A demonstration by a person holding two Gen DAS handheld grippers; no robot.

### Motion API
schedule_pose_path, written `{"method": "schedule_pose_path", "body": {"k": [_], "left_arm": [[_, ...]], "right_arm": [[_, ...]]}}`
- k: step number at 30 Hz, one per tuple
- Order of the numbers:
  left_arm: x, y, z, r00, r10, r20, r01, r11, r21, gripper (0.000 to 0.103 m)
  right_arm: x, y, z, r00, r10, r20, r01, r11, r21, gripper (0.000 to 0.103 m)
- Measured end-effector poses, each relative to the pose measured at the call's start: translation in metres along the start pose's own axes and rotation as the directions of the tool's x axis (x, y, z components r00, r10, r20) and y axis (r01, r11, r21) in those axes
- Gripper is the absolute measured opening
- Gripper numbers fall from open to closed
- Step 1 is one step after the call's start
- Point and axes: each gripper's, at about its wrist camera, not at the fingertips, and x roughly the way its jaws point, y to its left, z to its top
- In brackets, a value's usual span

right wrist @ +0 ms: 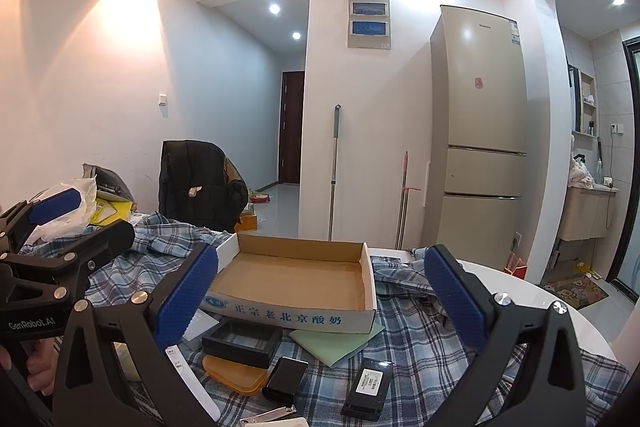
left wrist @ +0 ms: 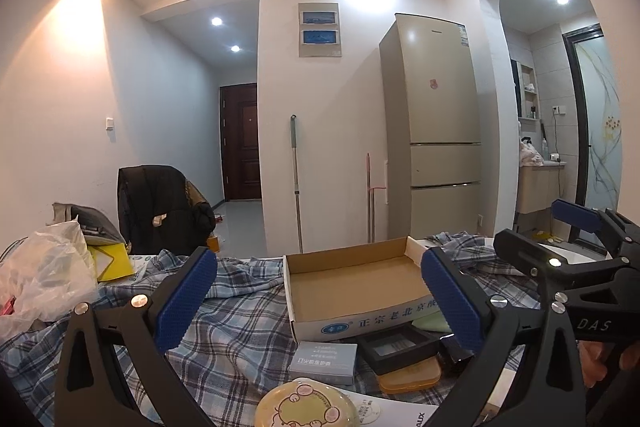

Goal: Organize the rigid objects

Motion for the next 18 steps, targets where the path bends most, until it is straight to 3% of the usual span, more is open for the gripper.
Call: {"method": "schedule_pose_path", "body": {"k": [9, 18], "left_arm": [[0.0027, 0.0010, 0.0010, 0.999, 0.047, -0.013, -0.047, 0.999, 0.001, 0.103], [0.0014, -0.0011, 0.0007, 0.999, 0.050, -0.009, -0.050, 0.999, 0.017, 0.103]], "right_arm": [[0.0023, 0.0008, -0.0022, 1.000, 0.002, -0.003, -0.002, 1.000, 0.001, 0.103], [0.0031, 0.0004, -0.0027, 1.000, 0.004, -0.007, -0.004, 1.000, 0.004, 0.103]]}}
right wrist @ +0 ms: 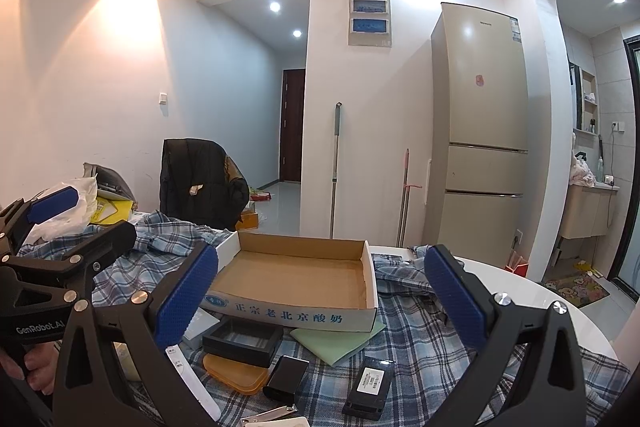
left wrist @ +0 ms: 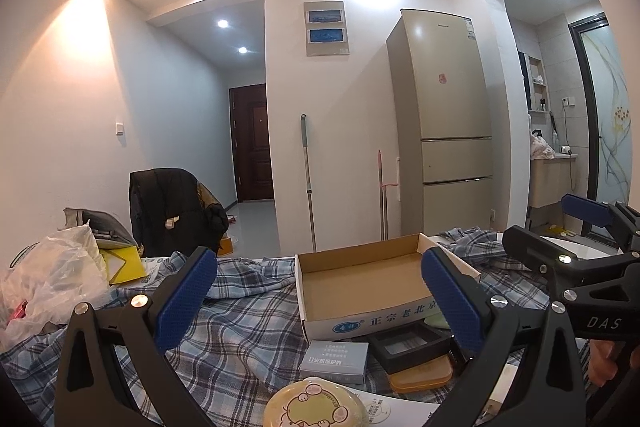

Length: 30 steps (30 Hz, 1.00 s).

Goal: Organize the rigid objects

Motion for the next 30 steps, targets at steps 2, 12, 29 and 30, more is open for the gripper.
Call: {"method": "schedule_pose_path", "body": {"k": [2, 12, 29, 30], "left_arm": [[-0.0004, 0.0002, -0.0002, 1.000, -0.002, -0.002, 0.002, 1.000, -0.007, 0.103], [0.0010, 0.0016, 0.0008, 1.000, -0.008, -0.009, 0.008, 1.000, -0.020, 0.103], [0.0025, 0.0020, 0.0014, 1.000, -0.011, -0.012, 0.010, 1.000, -0.017, 0.103], [0.0028, 0.0019, 0.0014, 1.000, -0.011, -0.013, 0.010, 1.000, -0.017, 0.103]], "right_arm": [[0.0009, -0.0009, -0.0005, 1.000, 0.001, -0.004, -0.001, 1.000, 0.005, 0.103], [0.0028, -0.0020, -0.0012, 1.000, -0.001, -0.008, 0.001, 1.000, 0.010, 0.103], [0.0029, -0.0005, -0.0018, 1.000, -0.008, -0.009, 0.008, 1.000, 0.000, 0.103], [0.0027, -0.0004, -0.0013, 1.000, -0.008, -0.008, 0.008, 1.000, 0.001, 0.103]]}}
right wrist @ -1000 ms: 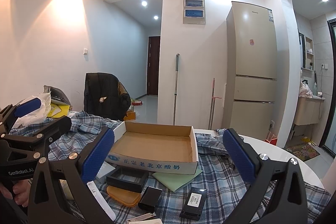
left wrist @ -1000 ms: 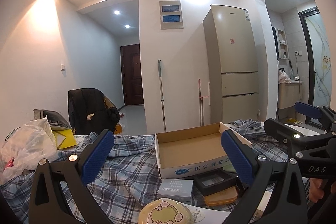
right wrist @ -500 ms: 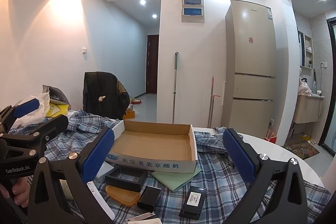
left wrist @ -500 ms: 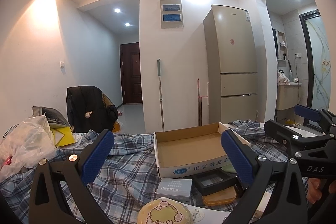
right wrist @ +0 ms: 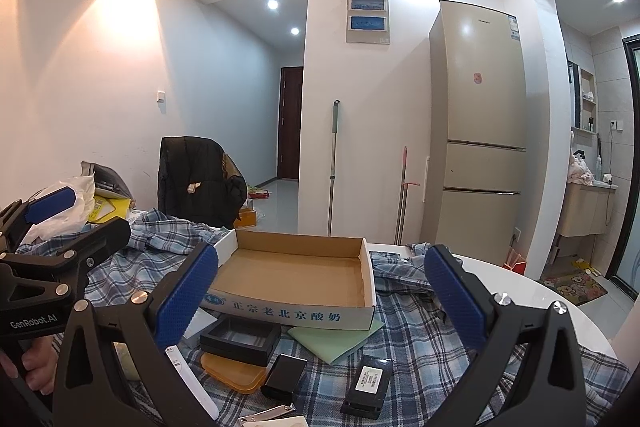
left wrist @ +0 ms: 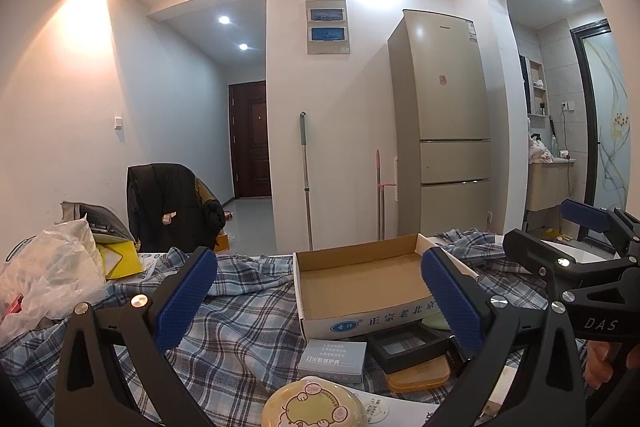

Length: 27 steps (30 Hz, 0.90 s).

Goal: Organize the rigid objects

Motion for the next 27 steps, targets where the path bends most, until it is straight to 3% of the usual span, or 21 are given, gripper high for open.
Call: {"method": "schedule_pose_path", "body": {"k": [27], "left_arm": [[-0.0004, 0.0004, 0.0001, 1.000, 0.002, 0.008, -0.002, 1.000, 0.000, 0.103]], "right_arm": [[-0.0018, 0.0006, 0.0013, 1.000, 0.000, 0.002, 0.000, 1.000, 0.003, 0.103]]}}
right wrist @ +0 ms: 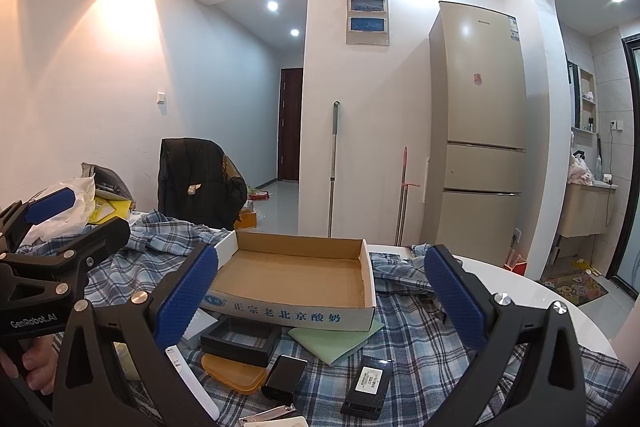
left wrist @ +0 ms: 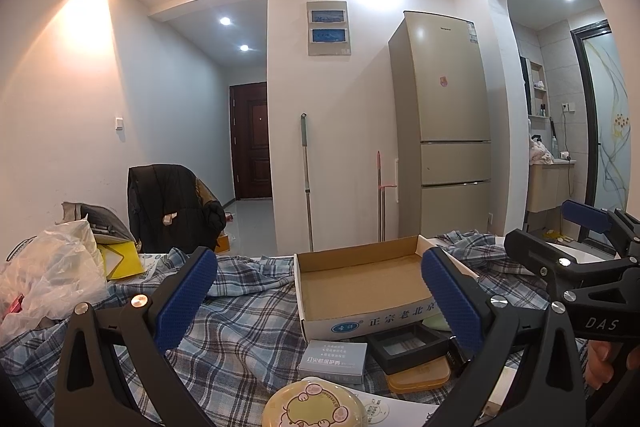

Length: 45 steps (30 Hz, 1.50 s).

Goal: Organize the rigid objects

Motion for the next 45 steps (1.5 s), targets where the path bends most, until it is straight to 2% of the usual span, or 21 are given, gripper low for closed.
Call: {"method": "schedule_pose_path", "body": {"k": [9, 12, 14, 16, 17, 19, 21, 24, 26, 28, 29, 30, 31, 33, 35, 36, 37, 38, 40, 43, 45], "left_arm": [[-0.002, 0.004, 0.001, 1.000, 0.002, 0.000, -0.002, 1.000, -0.008, 0.103], [-0.001, 0.006, 0.007, 1.000, 0.020, -0.023, -0.019, 0.999, 0.037, 0.103], [0.003, 0.006, 0.013, 0.996, 0.061, -0.063, -0.055, 0.995, 0.086, 0.103], [0.005, 0.012, 0.017, 0.992, 0.038, -0.118, -0.027, 0.995, 0.097, 0.103], [0.006, 0.017, 0.018, 0.988, 0.004, -0.152, 0.009, 0.996, 0.084, 0.103], [0.010, 0.031, 0.018, 0.965, -0.059, -0.254, 0.071, 0.997, 0.040, 0.103], [0.011, 0.039, 0.015, 0.947, -0.069, -0.314, 0.080, 0.996, 0.025, 0.103], [0.008, 0.039, 0.005, 0.929, -0.039, -0.367, 0.070, 0.995, 0.073, 0.103], [0.008, 0.034, -0.002, 0.916, -0.040, -0.400, 0.085, 0.992, 0.095, 0.103], [0.017, 0.031, -0.016, 0.855, -0.142, -0.500, 0.183, 0.983, 0.033, 0.103], [0.025, 0.030, -0.024, 0.806, -0.189, -0.561, 0.215, 0.976, -0.019, 0.103], [0.027, 0.030, -0.028, 0.798, -0.183, -0.574, 0.205, 0.978, -0.026, 0.103], [0.030, 0.028, -0.032, 0.799, -0.157, -0.581, 0.186, 0.982, -0.010, 0.103], [0.033, 0.023, -0.038, 0.793, -0.132, -0.594, 0.179, 0.984, 0.020, 0.103], [0.037, 0.021, -0.042, 0.775, -0.141, -0.616, 0.184, 0.983, 0.008, 0.102], [0.038, 0.020, -0.045, 0.764, -0.145, -0.629, 0.184, 0.983, -0.004, 0.100], [0.040, 0.019, -0.047, 0.756, -0.141, -0.639, 0.179, 0.984, -0.005, 0.090], [0.042, 0.017, -0.050, 0.746, -0.131, -0.653, 0.173, 0.985, 0.000, 0.084], [0.046, 0.017, -0.055, 0.726, -0.145, -0.673, 0.184, 0.983, -0.014, 0.084], [0.052, 0.017, -0.060, 0.721, -0.149, -0.677, 0.182, 0.983, -0.022, 0.084], [0.059, 0.019, -0.065, 0.707, -0.163, -0.688, 0.179, 0.983, -0.049, 0.084]], "right_arm": [[-0.002, -0.001, 0.001, 1.000, 0.000, 0.011, 0.000, 1.000, 0.001, 0.103], [-0.004, -0.002, 0.004, 1.000, 0.018, -0.003, -0.018, 1.000, -0.003, 0.103], [-0.005, -0.006, 0.006, 0.999, 0.049, -0.008, -0.049, 0.999, 0.005, 0.103], [-0.006, -0.009, 0.008, 0.998, 0.068, -0.010, -0.068, 0.997, 0.023, 0.103], [-0.006, -0.012, 0.009, 0.996, 0.092, -0.014, -0.091, 0.995, 0.046, 0.103], [-0.004, -0.018, 0.009, 0.988, 0.151, -0.031, -0.147, 0.983, 0.110, 0.103], [-0.001, -0.021, 0.008, 0.981, 0.187, -0.053, -0.177, 0.973, 0.149, 0.103], [0.002, -0.021, 0.007, 0.982, 0.170, -0.077, -0.158, 0.977, 0.141, 0.103], [0.003, -0.017, 0.006, 0.989, 0.115, -0.092, -0.105, 0.989, 0.105, 0.103], [0.010, -0.011, 0.003, 0.989, -0.014, -0.145, 0.018, 0.999, 0.027, 0.103], [0.017, -0.007, 0.000, 0.981, -0.058, -0.186, 0.054, 0.998, -0.024, 0.103], [0.021, -0.006, -0.002, 0.976, -0.055, -0.211, 0.049, 0.998, -0.038, 0.103], [0.024, -0.007, -0.004, 0.971, -0.035, -0.236, 0.030, 0.999, -0.022, 0.103], [0.030, -0.015, -0.007, 0.960, 0.017, -0.279, -0.004, 0.999, 0.048, 0.103], [0.034, -0.023, -0.009, 0.948, 0.059, -0.312, -0.028, 0.994, 0.105, 0.103], [0.033, -0.026, -0.009, 0.946, 0.063, -0.317, -0.026, 0.992, 0.120, 0.103], [0.034, -0.028, -0.010, 0.945, 0.061, -0.321, -0.019, 0.991, 0.133, 0.103], [0.035, -0.031, -0.011, 0.943, 0.059, -0.326, -0.012, 0.989, 0.145, 0.103], [0.038, -0.037, -0.012, 0.937, 0.061, -0.345, 0.002, 0.984, 0.178, 0.103], [0.040, -0.046, -0.015, 0.929, 0.070, -0.363, 0.017, 0.973, 0.230, 0.103], [0.042, -0.048, -0.015, 0.927, 0.065, -0.370, 0.025, 0.972, 0.233, 0.103]]}}
